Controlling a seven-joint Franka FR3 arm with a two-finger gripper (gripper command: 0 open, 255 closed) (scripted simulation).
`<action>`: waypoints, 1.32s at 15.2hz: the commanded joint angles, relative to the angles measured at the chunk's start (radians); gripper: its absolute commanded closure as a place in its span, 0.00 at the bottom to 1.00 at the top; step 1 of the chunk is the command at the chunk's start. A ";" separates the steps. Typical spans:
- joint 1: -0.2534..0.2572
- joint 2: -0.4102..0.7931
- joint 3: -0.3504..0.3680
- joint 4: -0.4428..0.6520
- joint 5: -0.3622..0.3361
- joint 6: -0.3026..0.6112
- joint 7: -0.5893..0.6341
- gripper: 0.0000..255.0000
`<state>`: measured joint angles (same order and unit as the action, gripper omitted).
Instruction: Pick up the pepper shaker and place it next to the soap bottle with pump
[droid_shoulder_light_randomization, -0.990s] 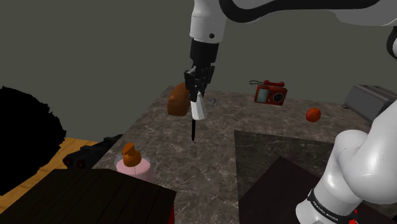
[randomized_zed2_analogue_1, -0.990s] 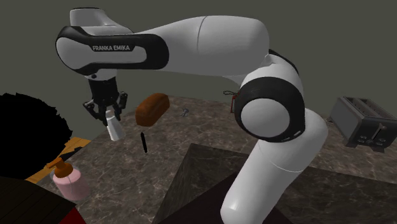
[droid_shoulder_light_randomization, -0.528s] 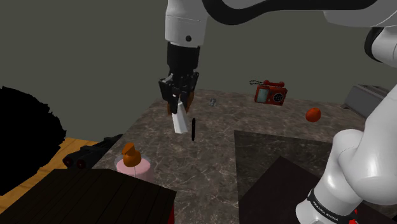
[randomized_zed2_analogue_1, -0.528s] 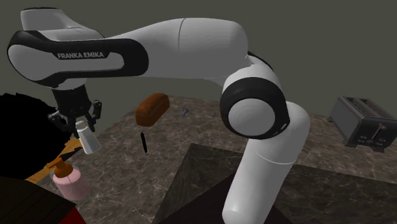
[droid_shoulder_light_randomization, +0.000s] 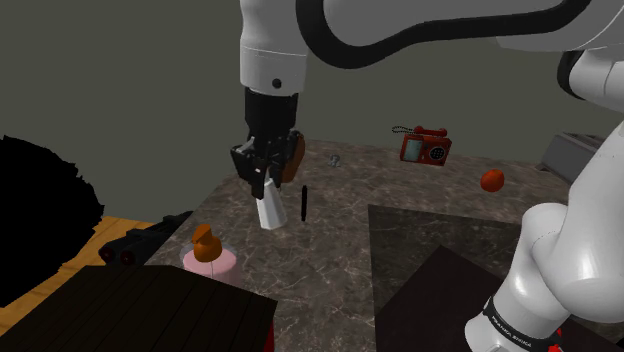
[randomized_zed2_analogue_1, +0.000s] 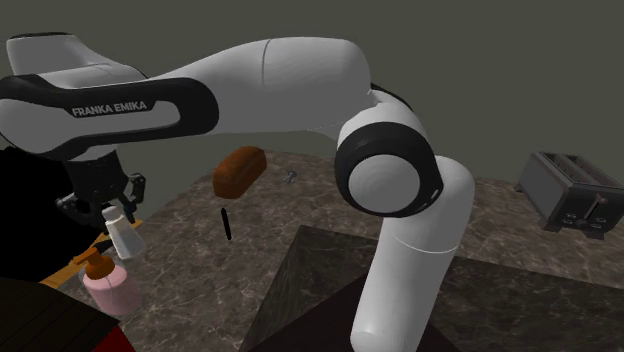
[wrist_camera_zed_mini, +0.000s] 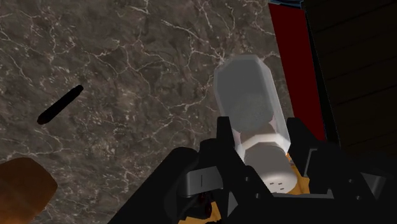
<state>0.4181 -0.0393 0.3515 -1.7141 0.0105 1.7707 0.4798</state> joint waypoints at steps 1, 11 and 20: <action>0.000 0.000 0.000 -0.028 0.000 0.028 0.000 1.00; 0.001 -0.002 0.001 -0.164 0.001 0.163 0.000 1.00; 0.002 0.016 0.003 -0.266 -0.006 0.282 0.005 1.00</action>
<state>0.4196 -0.0230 0.3537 -1.9664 0.0050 2.0383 0.4828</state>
